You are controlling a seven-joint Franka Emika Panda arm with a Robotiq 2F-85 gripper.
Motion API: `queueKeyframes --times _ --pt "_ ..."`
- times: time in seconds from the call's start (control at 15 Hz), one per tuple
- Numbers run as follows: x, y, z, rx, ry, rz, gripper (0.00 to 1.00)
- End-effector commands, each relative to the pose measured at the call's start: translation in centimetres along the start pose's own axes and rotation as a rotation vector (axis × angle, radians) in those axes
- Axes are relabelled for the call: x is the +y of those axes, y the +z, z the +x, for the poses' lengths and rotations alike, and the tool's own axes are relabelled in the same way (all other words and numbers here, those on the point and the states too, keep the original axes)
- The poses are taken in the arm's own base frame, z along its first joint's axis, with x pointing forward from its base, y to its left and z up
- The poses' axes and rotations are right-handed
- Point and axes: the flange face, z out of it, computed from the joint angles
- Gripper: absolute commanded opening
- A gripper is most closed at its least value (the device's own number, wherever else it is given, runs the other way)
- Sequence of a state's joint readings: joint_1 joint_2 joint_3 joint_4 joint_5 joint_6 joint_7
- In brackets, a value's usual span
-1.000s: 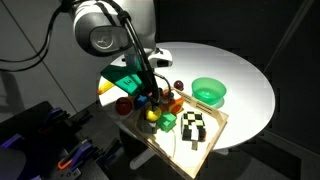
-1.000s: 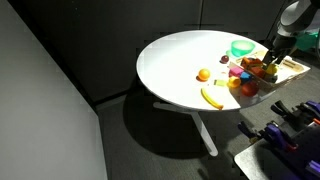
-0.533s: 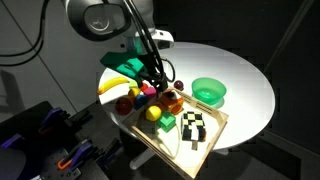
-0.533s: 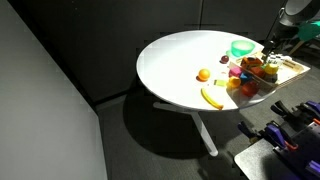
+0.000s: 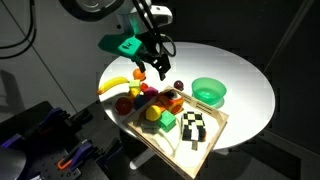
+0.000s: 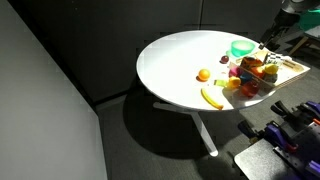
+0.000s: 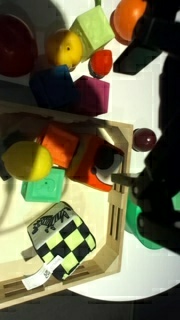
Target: Put the plastic lemon on the grey block in the crate
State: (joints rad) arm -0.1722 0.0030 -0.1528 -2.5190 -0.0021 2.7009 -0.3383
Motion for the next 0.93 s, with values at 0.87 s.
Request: queueKeyframes --times 0.87 --pt "-3.1 -0.9 0.1 0.118 0.008 -0.047 1.00"
